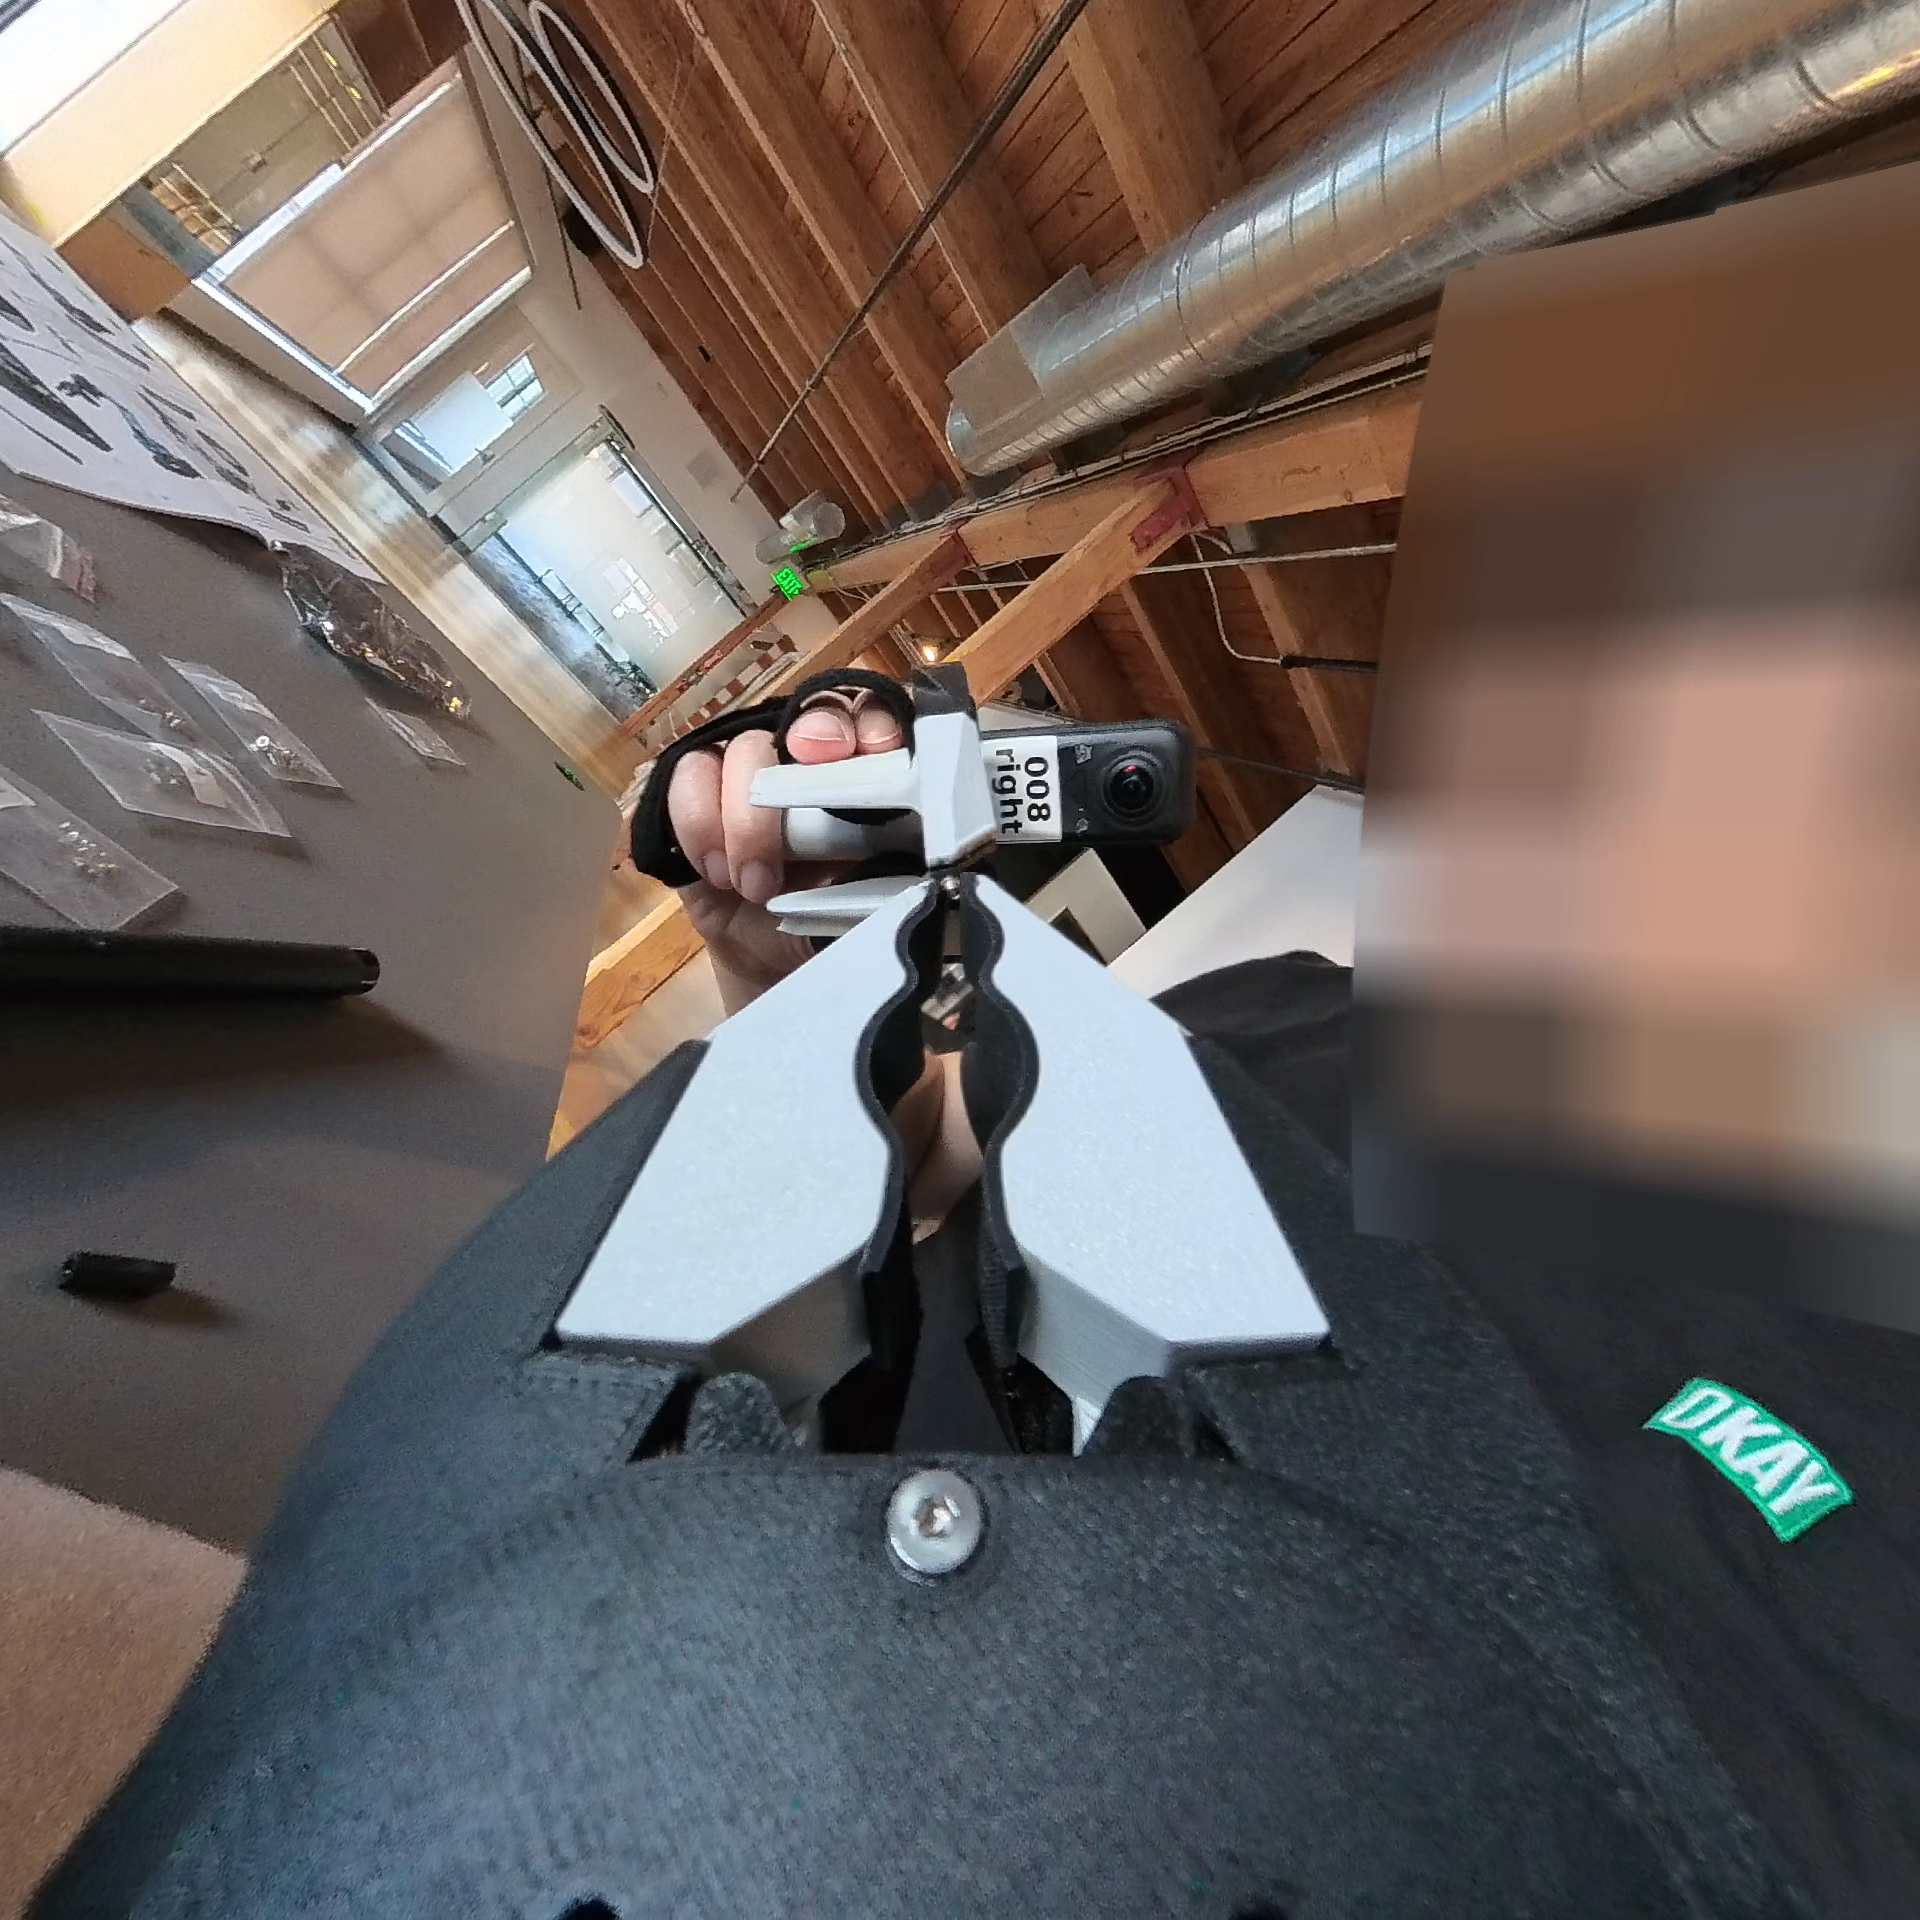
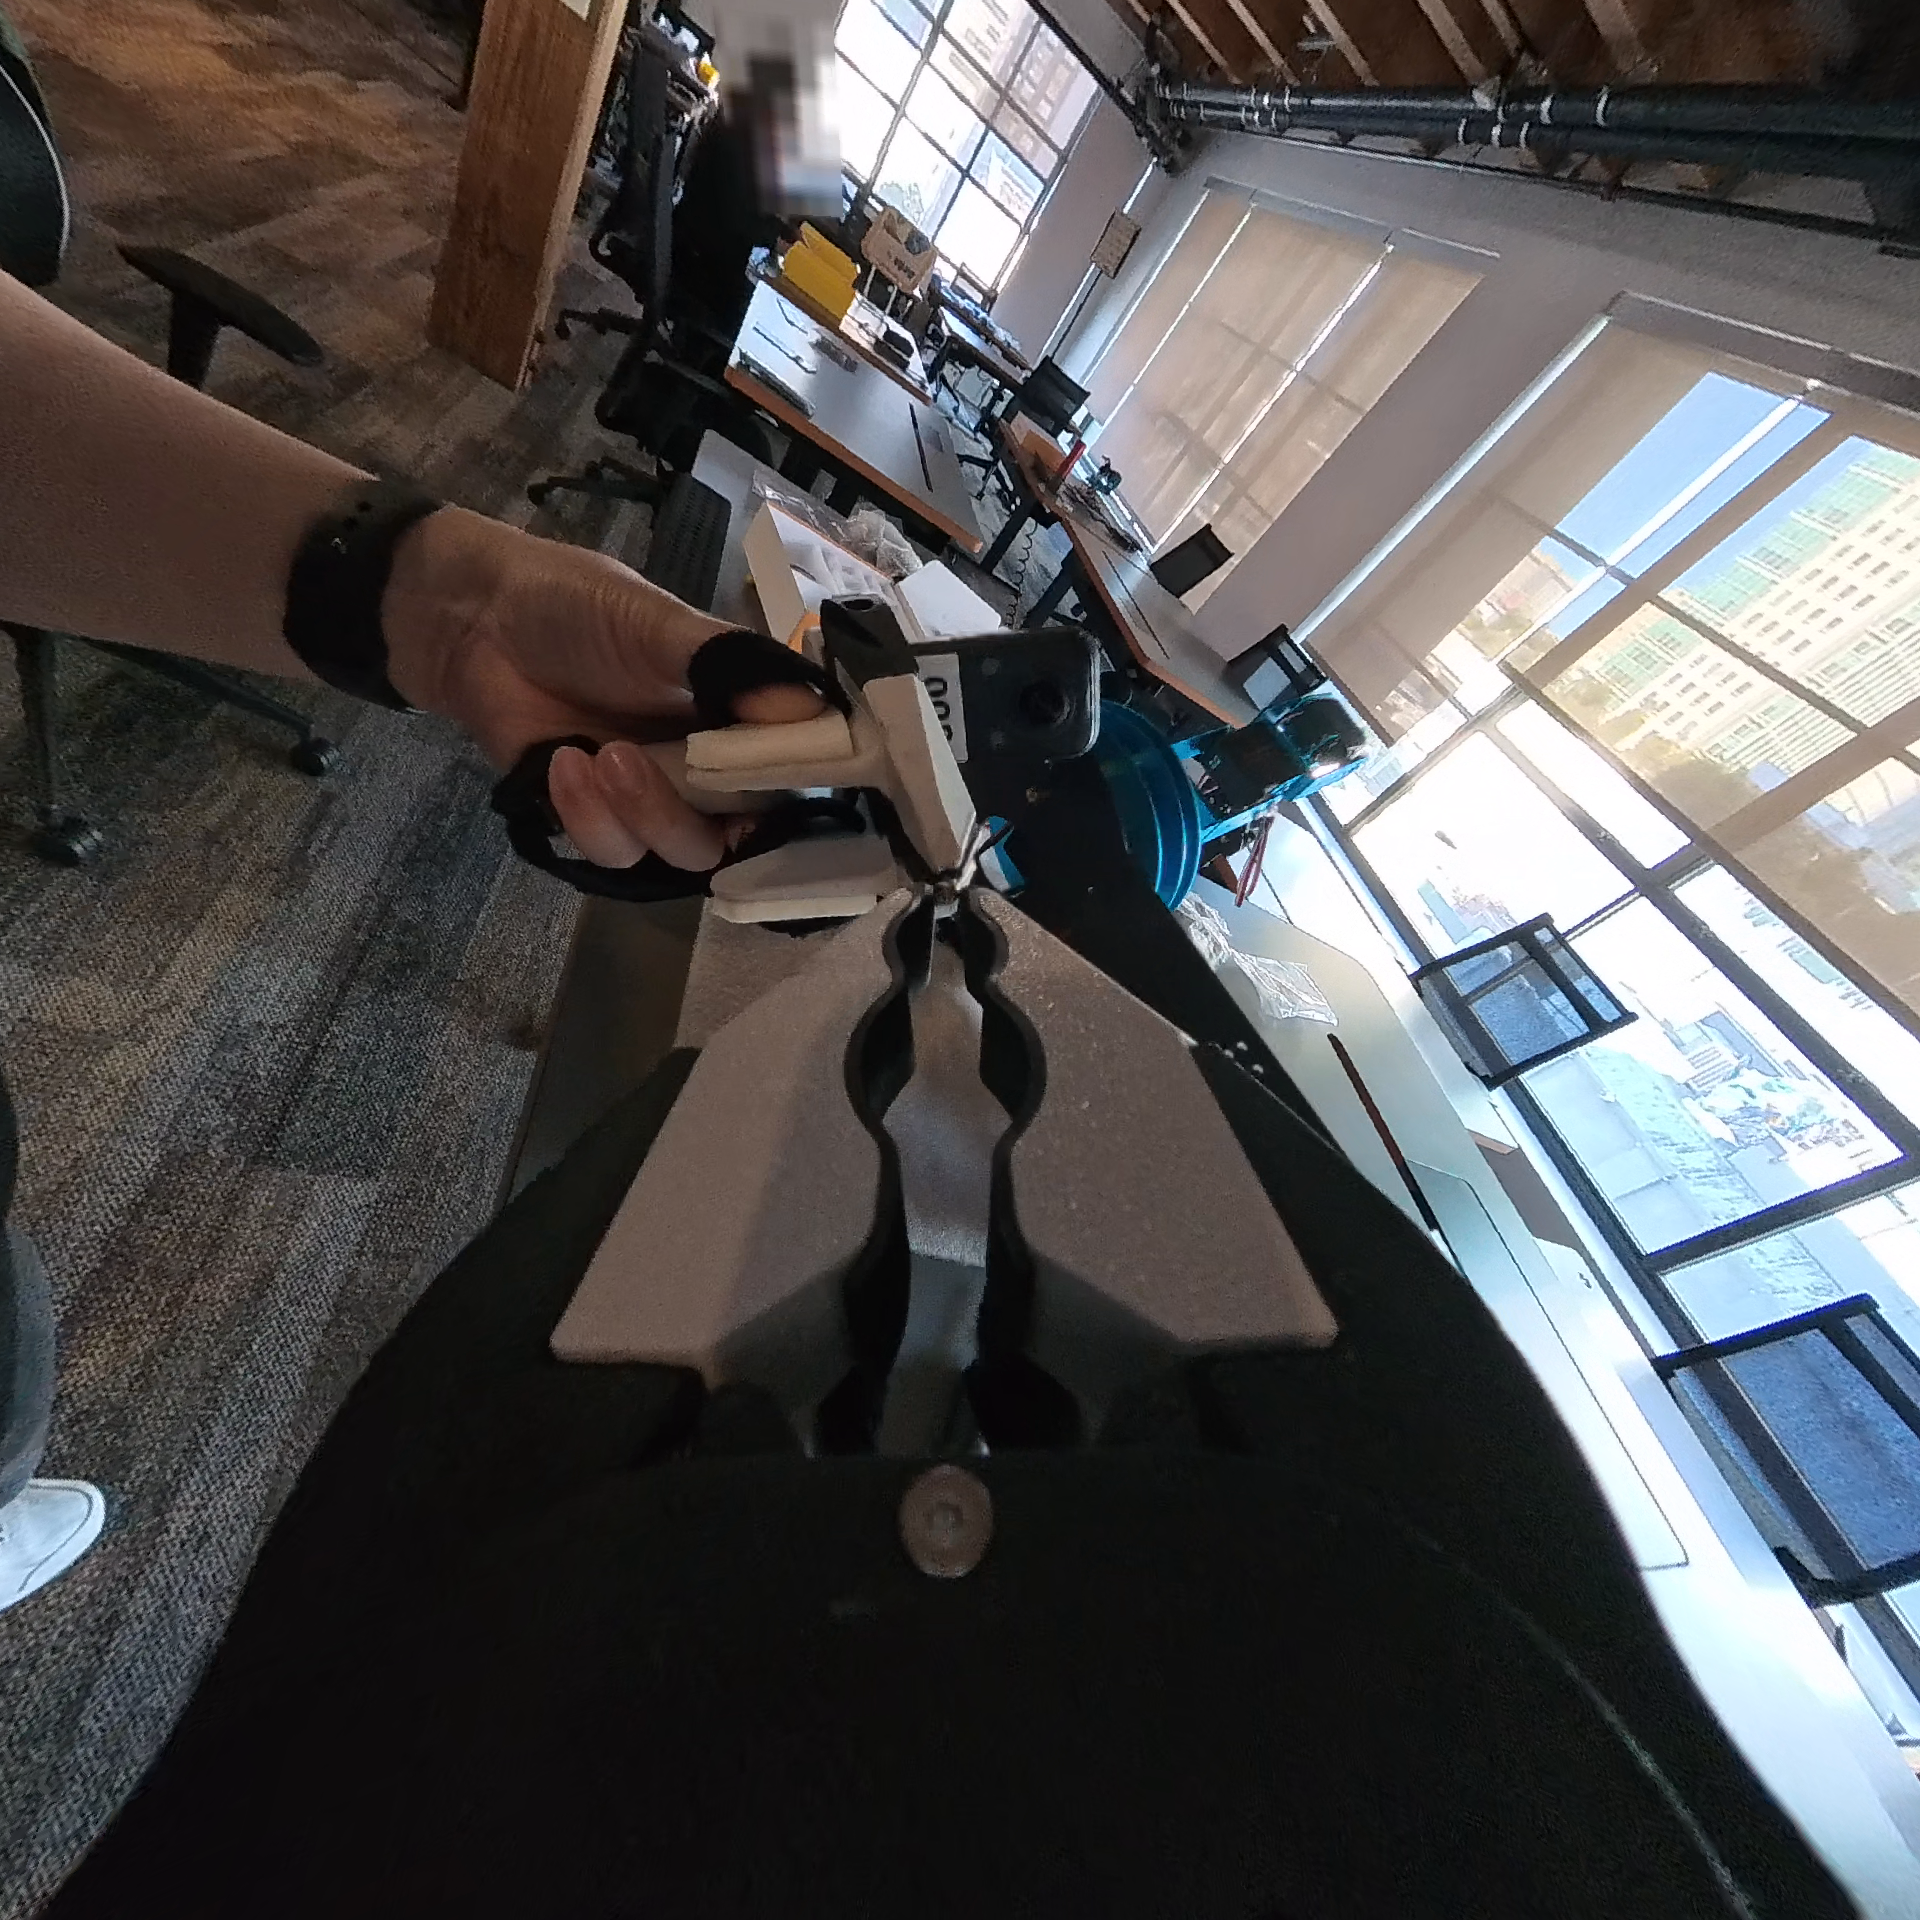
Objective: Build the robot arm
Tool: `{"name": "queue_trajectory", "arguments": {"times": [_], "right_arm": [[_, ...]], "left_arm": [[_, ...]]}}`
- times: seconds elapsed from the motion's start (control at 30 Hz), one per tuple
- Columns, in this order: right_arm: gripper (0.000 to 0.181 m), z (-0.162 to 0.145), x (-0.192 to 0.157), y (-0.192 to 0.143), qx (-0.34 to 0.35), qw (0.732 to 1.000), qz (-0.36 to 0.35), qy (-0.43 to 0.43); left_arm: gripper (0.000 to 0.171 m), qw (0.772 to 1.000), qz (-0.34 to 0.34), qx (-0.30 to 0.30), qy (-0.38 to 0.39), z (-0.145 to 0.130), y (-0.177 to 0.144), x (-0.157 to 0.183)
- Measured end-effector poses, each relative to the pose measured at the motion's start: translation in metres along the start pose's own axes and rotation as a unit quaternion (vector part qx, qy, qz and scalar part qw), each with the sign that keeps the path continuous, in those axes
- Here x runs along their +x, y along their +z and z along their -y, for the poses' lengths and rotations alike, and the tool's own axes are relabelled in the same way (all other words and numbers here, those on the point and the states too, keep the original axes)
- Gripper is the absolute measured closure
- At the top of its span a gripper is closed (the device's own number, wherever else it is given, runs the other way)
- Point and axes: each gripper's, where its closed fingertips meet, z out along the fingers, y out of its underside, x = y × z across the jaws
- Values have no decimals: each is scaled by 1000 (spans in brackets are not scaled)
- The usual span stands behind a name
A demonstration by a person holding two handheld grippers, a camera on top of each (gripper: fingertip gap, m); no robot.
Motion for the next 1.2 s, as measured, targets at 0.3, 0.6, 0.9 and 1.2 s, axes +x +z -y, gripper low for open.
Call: {"name": "queue_trajectory", "arguments": {"times": [0.3, 0.6, 0.9, 1.2], "right_arm": [[178, 2, 2, 1, 1, 1000, -23, 7], [179, -6, 1, 0, -11, 999, -47, 4], [178, -41, 15, -61, -59, 990, -113, 51], [179, -57, 1, -105, -42, 988, -124, 77]], "left_arm": [[171, 1000, 4, 1, 1, 2, 1, 1], [171, 1000, 18, 5, -5, 0, 1, -6], [165, 903, 383, -172, 95, -34, -40, -99], [165, 775, 578, -254, 25, -47, -36, -144]]}}
